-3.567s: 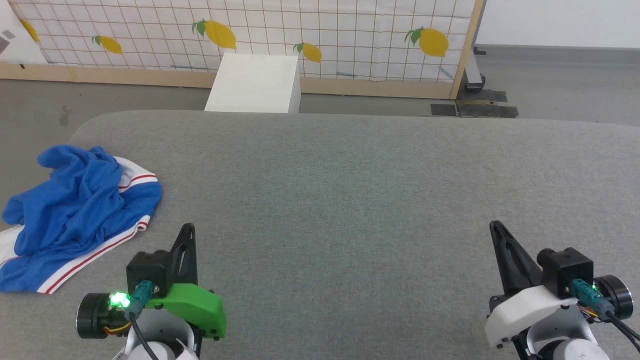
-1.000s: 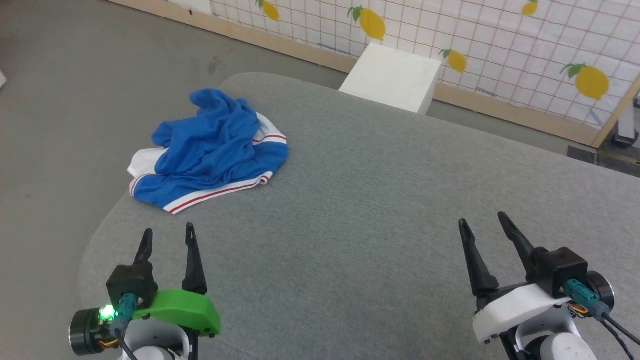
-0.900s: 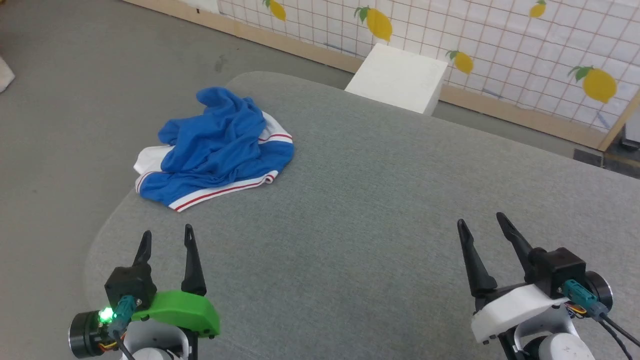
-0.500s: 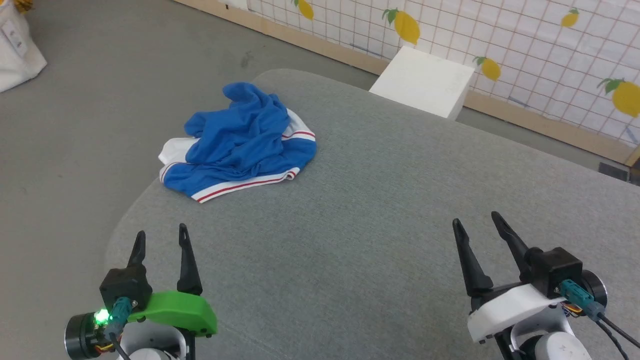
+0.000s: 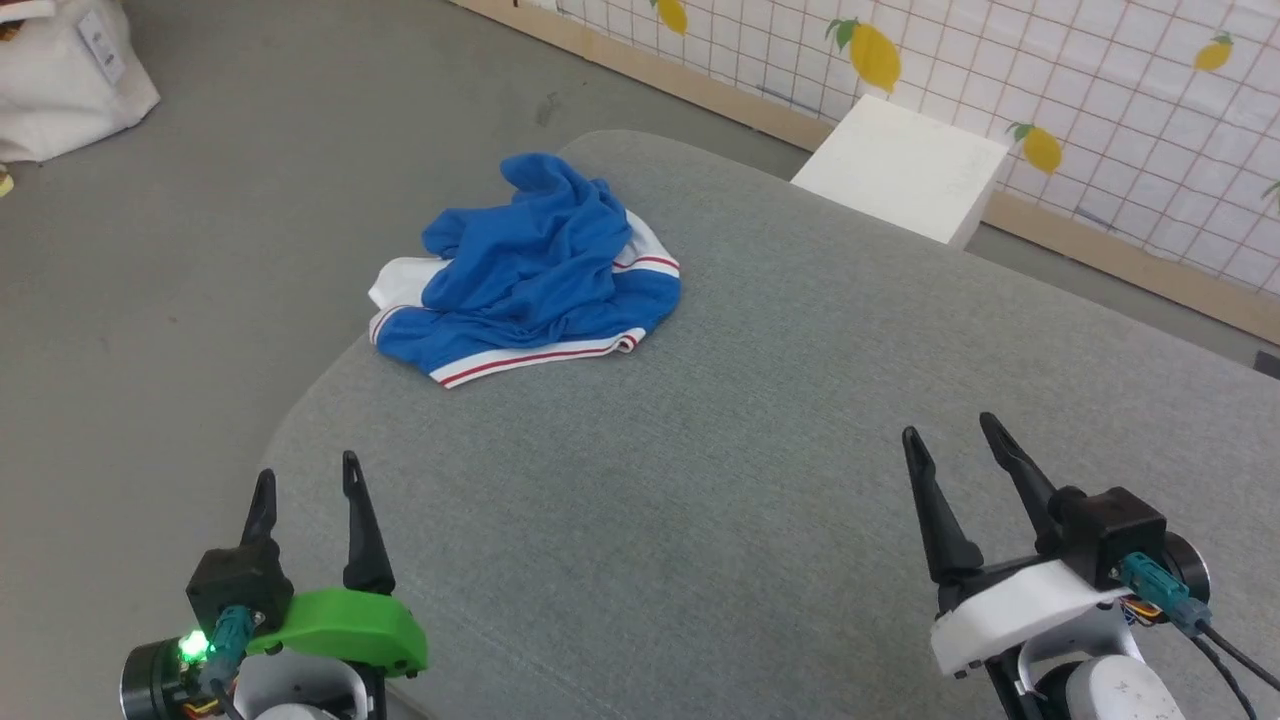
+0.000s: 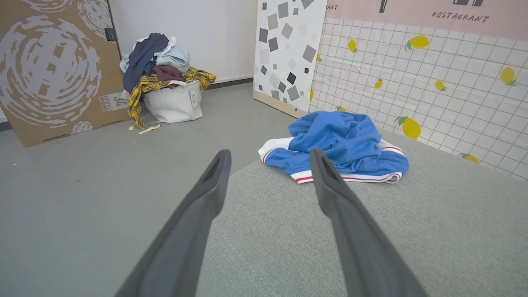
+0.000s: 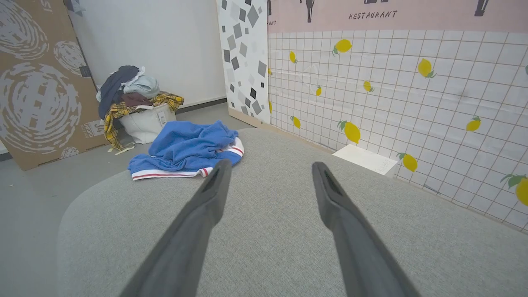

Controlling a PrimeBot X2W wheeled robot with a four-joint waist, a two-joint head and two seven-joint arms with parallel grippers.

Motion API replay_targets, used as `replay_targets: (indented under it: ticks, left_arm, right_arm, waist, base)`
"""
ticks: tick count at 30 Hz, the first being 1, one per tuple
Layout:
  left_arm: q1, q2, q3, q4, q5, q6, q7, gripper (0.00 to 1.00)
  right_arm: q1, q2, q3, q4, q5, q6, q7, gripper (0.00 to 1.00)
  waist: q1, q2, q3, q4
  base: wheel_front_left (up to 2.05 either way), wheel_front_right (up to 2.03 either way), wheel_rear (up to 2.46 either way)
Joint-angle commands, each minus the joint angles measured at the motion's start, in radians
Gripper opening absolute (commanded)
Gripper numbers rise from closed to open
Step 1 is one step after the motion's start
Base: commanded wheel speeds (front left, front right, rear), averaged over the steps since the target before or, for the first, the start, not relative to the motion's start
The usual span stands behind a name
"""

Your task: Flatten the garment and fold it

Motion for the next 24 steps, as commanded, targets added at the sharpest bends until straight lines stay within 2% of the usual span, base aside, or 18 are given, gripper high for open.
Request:
replay_targets:
  ticks: [1, 15, 20, 24]
  left_arm:
    - [0.018, 0.01, 0.0, -0.004, -0.019, 0.01, -0.011, 1.0]
    - [0.014, 0.018, -0.002, -0.009, -0.058, 0.048, -0.04, 1.0]
    - [-0.026, 0.028, 0.018, -0.008, -0.095, 0.05, -0.055, 1.0]
    - [-0.162, 0.058, 0.039, 0.037, -0.148, 0.022, -0.05, 1.0]
  right_arm:
    - [-0.021, 0.001, 0.003, 0.004, 0.011, -0.001, -0.012, 1.0]
    - [-0.036, 0.001, 0.015, 0.004, 0.02, -0.002, -0.023, 1.0]
    - [-0.059, 0.002, 0.028, -0.007, 0.015, -0.002, -0.018, 1.0]
    - [-0.094, 0.002, 0.025, -0.05, -0.021, -0.002, 0.007, 1.0]
  waist:
    - [0.0, 0.0, 0.003, 0.01]
    - [0.0, 0.0, 0.016, 0.065]
    - [0.0, 0.0, 0.062, 0.042]
    - [0.0, 0.0, 0.16, -0.007]
  base:
    - [0.0, 0.0, 0.0]
    - [0.0, 0.0, 0.0]
    - [0.0, 0.0, 0.0]
    - [0.0, 0.0, 0.0]
